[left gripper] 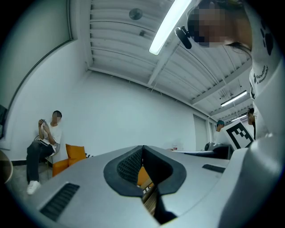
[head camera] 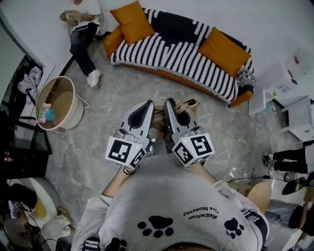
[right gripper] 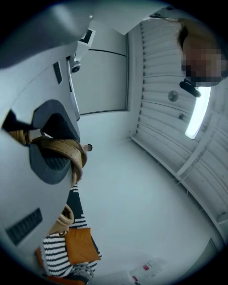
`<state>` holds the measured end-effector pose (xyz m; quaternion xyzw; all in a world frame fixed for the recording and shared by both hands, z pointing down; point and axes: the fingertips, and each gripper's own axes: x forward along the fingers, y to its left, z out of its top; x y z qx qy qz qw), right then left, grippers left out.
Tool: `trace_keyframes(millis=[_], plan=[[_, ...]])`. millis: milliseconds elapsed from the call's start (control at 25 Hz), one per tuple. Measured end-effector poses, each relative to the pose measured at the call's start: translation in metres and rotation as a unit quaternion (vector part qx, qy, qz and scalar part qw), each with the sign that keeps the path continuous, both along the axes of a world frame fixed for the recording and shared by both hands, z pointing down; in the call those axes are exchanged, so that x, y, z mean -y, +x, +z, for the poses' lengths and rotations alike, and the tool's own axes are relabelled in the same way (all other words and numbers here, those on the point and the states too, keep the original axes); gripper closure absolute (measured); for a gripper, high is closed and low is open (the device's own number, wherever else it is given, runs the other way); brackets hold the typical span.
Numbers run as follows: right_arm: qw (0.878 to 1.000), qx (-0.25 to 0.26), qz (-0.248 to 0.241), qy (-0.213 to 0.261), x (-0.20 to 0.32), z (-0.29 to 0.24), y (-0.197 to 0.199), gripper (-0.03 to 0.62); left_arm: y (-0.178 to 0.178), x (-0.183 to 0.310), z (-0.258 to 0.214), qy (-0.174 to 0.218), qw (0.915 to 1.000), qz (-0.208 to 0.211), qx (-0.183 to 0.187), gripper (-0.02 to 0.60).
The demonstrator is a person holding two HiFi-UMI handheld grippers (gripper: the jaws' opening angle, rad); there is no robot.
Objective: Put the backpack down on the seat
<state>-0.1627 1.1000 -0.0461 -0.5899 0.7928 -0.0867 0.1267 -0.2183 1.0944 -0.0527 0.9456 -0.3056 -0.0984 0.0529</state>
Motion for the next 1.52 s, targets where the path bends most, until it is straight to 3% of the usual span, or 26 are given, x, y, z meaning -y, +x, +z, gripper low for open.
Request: trace_keyframes(millis=[760, 1200, 1520], plan=[[0.995, -0.002, -0.1, 0.008, 0.233, -0.016, 0.098, 0.545, 0.104, 0.222, -0.009, -0.009, 0.998, -0.061, -0.007, 0.563], [0.991, 0.013, -0.133, -0.017, 0.284, -0.003, 0.111, 0.545, 0.115, 0.269, 0.004, -0.031, 0.9947, -0.097, 0.0, 0.563], [0.991, 0.01, -0.129, -0.023, 0.315, 0.003, 0.109, 0.545, 0.117, 0.312, 0.009, -0.034, 0.9961, -0.081, -0.008, 0.563]])
